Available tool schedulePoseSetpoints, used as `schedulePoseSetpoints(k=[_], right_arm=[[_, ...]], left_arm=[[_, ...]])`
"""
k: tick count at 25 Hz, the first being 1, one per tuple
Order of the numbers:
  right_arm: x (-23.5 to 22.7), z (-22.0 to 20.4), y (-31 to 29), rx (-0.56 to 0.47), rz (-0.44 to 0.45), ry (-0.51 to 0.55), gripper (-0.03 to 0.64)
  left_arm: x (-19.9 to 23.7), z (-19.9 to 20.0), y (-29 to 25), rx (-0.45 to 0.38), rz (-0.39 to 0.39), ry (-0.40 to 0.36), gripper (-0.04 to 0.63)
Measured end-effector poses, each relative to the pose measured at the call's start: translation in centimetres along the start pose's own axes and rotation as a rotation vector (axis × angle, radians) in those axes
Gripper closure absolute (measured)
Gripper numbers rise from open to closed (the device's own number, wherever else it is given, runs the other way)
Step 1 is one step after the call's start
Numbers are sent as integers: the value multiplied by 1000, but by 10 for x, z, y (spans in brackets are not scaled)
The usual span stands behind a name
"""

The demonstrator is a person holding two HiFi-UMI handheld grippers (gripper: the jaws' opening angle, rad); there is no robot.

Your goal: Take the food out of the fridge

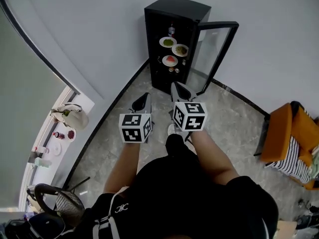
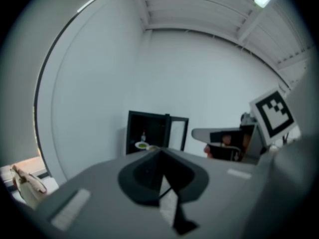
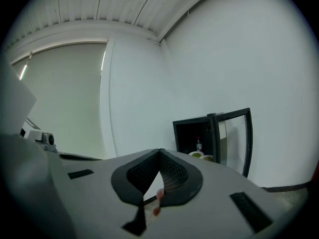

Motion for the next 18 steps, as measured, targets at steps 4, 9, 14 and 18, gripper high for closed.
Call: schedulePoseSetpoints(k=[4,9,14,18], right_arm=[[-40,11,-60,23,-10,-23,623],[-70,13,-101,68,-22,-36,623],[-94,5,-136,111,-28,-23,623],[-113,3,-167,131,-23,2,623]], left_arm=[[18,19,-66,24,2,10,601],[32,27,-110,64,10,41,601],[35,25,-159,119,-8,60,601],[40,31,-200,140,-12,70,600]])
Point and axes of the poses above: the fingertips, and each gripper's own axes: y backward along the fingers, x to its left, z out of its top, the point moved 7 cm from there along y, backward along the fingers, and after that the axes turned 5 degrees about y, right-handed, at the moved point
